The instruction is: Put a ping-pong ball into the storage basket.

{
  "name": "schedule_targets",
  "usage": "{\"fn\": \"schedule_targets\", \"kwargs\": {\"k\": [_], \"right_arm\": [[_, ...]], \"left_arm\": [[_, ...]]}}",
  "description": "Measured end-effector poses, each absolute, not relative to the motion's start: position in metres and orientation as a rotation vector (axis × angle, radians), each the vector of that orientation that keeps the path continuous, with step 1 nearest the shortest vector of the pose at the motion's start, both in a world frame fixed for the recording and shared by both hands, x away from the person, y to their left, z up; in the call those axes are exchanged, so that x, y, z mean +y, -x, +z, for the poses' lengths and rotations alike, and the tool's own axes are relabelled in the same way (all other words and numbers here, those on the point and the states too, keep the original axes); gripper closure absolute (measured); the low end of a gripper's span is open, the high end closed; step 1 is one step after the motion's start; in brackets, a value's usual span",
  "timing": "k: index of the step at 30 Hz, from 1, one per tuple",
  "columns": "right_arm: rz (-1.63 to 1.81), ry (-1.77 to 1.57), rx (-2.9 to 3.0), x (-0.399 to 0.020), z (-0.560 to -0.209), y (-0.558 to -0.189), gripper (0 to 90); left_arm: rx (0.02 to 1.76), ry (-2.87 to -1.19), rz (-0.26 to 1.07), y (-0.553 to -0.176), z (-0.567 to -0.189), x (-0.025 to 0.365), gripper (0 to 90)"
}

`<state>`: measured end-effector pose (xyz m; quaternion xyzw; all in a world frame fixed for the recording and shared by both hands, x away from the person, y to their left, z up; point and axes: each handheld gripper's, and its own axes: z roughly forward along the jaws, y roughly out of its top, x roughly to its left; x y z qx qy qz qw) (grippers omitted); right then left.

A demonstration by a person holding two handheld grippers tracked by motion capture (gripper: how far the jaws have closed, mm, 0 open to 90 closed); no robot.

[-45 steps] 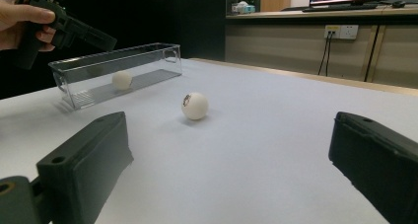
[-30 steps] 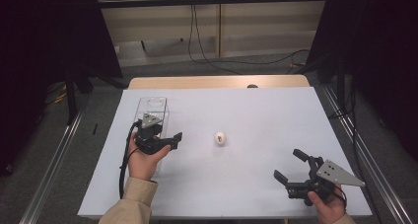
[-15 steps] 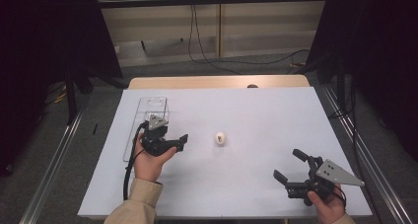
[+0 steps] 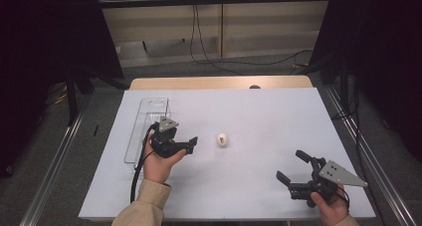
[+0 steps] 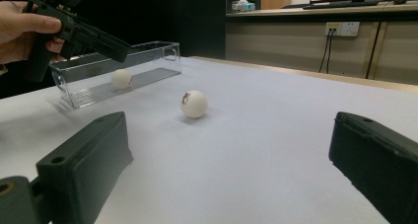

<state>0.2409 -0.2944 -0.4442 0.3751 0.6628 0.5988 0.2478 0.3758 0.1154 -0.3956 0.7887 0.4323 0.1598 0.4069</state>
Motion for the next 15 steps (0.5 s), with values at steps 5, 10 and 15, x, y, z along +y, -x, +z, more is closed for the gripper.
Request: {"fn": "schedule_targets", "kwargs": {"k": [5,10,15], "right_arm": [[1.634,-1.027,1.81,-0.2944,-0.4447,-0.2418,1.7],[1.625,-1.027,1.816,-0.2949,-0.4453,-0.2419,1.7],[1.624,-1.027,1.818,-0.2946,-0.4459,-0.2412,1.7]], "left_arm": [[1.082,-1.986,0.401,-0.3769,-0.3978,0.1106,17.5],[1.076,-1.992,0.399,-0.3779,-0.3993,0.1088,16.0],[1.07,-1.988,0.393,-0.3773,-0.3997,0.1079,15.2]]}}
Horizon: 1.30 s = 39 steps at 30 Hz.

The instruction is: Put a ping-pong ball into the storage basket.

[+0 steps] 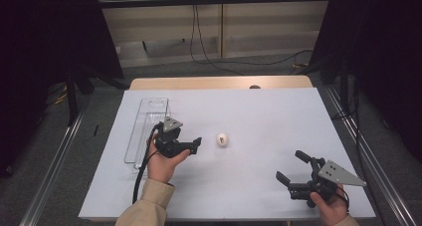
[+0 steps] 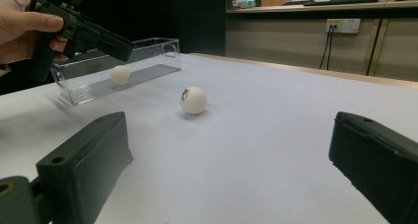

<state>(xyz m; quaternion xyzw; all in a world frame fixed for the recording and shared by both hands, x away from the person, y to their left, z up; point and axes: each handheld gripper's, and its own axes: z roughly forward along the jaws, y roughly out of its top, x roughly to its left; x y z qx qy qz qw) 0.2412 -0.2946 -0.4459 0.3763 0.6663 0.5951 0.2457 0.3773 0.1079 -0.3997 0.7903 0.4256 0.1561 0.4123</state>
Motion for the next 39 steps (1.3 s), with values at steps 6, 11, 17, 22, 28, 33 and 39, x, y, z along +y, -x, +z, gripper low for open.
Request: {"fn": "schedule_targets", "kwargs": {"k": [6,11,17,22,28,33,39], "right_arm": [[1.625,-1.026,1.813,-0.296,-0.445,-0.241,1.7],[1.623,-1.022,1.817,-0.296,-0.445,-0.24,1.7],[1.623,-1.027,1.811,-0.297,-0.445,-0.24,1.7],[1.624,-1.025,1.814,-0.297,-0.445,-0.24,1.7],[1.622,-1.024,1.814,-0.296,-0.445,-0.24,1.7],[1.627,-1.021,1.816,-0.295,-0.445,-0.241,1.7],[1.628,-1.01,1.821,-0.294,-0.444,-0.242,1.8]], "left_arm": [[1.063,-1.989,0.386,-0.377,-0.4,0.104,14.5],[1.054,-1.997,0.376,-0.377,-0.402,0.098,14.2],[1.045,-2.002,0.369,-0.378,-0.404,0.093,13.6],[1.038,-2.005,0.367,-0.378,-0.405,0.09,13.6],[1.036,-2.002,0.361,-0.378,-0.406,0.084,13.4],[1.026,-2.009,0.365,-0.378,-0.406,0.08,13.1],[1.022,-2.014,0.364,-0.378,-0.408,0.077,12.6]]}}
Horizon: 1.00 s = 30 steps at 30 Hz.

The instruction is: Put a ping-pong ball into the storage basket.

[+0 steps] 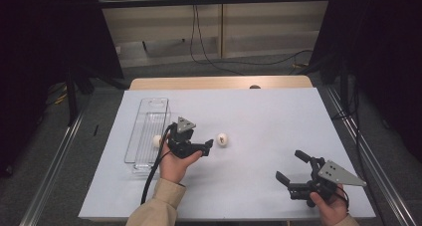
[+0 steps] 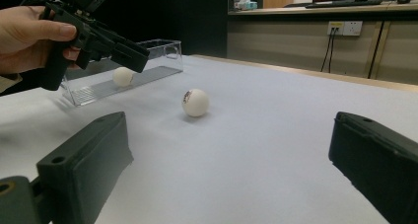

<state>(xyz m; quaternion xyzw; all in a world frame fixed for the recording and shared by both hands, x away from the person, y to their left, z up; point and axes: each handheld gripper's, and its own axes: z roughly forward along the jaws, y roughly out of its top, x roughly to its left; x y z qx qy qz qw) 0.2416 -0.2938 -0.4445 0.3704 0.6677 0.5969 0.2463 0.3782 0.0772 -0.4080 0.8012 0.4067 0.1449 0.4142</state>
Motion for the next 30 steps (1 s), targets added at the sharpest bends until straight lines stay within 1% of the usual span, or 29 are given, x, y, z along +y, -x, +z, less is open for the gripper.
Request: {"fn": "schedule_targets", "kwargs": {"k": [14,30], "right_arm": [[1.636,-1.008,1.82,-0.293,-0.444,-0.242,1.8],[1.639,-1.002,1.825,-0.29,-0.443,-0.241,1.8]], "left_arm": [[1.011,-2.016,0.34,-0.378,-0.415,0.061,11.8],[0.991,-2.01,0.323,-0.379,-0.42,0.052,10.8]]}}
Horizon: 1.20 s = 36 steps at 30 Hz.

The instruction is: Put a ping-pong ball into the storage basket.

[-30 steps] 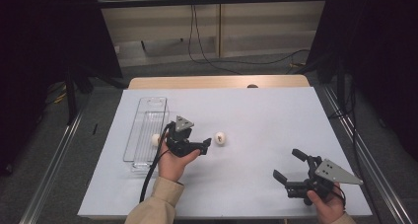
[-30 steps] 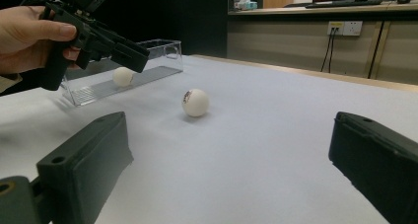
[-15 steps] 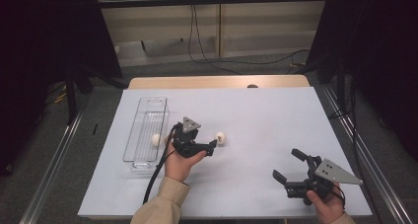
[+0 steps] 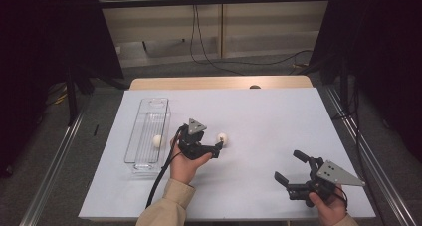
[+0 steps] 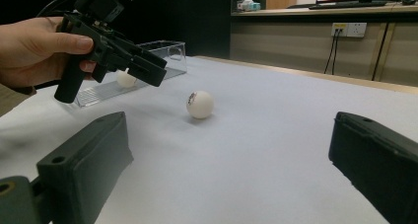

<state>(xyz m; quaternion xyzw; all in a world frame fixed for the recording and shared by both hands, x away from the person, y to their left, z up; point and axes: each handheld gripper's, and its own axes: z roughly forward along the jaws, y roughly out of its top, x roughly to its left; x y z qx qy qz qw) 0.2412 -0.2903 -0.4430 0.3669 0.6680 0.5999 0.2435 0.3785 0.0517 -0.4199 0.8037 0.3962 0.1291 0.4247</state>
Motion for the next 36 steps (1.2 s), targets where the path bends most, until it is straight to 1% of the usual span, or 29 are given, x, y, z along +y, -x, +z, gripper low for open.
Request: {"fn": "schedule_targets", "kwargs": {"k": [25,36], "right_arm": [[1.637,-1.004,1.824,-0.291,-0.443,-0.241,1.8],[1.638,-1.005,1.824,-0.291,-0.443,-0.241,1.8]], "left_arm": [[0.986,-2.015,0.338,-0.381,-0.425,0.043,10.7],[0.969,-2.044,0.363,-0.385,-0.431,0.035,10.8]]}}
